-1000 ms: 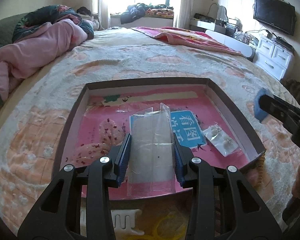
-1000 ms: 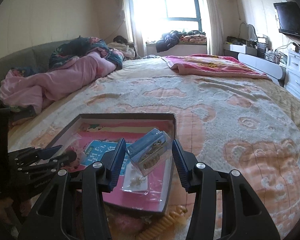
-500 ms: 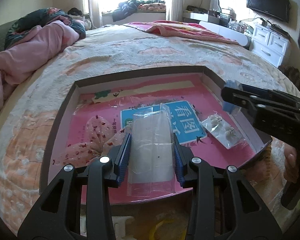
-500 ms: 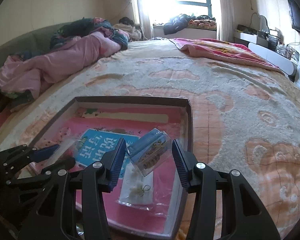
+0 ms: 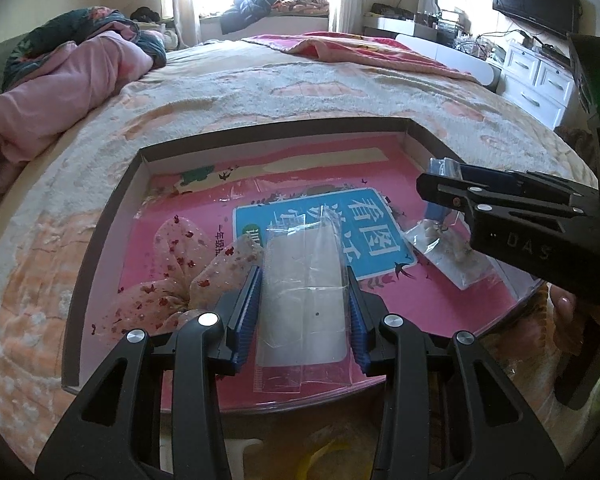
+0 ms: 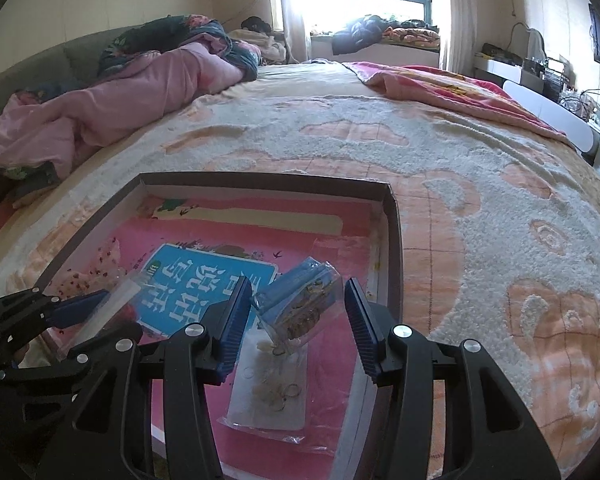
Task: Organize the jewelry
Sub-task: 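Open both tools to release the sleeve and blue box onto the pink book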
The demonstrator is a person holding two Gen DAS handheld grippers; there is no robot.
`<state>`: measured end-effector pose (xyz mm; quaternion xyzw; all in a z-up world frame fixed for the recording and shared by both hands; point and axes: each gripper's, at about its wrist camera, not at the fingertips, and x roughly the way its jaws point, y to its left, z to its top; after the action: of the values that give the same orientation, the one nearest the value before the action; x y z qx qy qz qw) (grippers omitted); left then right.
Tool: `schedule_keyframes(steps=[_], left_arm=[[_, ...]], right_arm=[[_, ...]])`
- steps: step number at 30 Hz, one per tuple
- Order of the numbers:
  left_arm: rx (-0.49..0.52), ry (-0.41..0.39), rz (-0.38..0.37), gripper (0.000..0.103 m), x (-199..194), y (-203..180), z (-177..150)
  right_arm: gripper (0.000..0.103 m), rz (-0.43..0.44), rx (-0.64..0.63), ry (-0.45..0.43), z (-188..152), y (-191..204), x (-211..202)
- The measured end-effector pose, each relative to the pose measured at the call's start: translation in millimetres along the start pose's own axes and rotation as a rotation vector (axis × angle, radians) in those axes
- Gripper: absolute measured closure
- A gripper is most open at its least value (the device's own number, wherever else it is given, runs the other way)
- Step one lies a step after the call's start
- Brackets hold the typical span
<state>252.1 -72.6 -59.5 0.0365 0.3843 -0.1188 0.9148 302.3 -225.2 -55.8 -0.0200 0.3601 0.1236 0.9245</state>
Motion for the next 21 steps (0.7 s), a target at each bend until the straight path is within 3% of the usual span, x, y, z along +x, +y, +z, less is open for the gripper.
schedule_keyframes(steps=[4, 12, 21], left_arm=[[0.001, 0.001, -0.002, 0.072, 0.3, -0.4, -0.5], [-0.010, 0.007, -0.008, 0.071, 1.3, 0.3, -1.5], [-0.020, -0.001, -0.011, 0.052, -4.1, 0.6, -1.4]], right_arm=[[0.055, 0.007, 0.012, -0.002, -0.1, -2.4, 0.0], [0.038, -0.008, 0.016, -0.048, -1.3, -4.3, -12.2], [0.024, -0.064, 0.041, -0.129, -5.3, -10.9, -37.4]])
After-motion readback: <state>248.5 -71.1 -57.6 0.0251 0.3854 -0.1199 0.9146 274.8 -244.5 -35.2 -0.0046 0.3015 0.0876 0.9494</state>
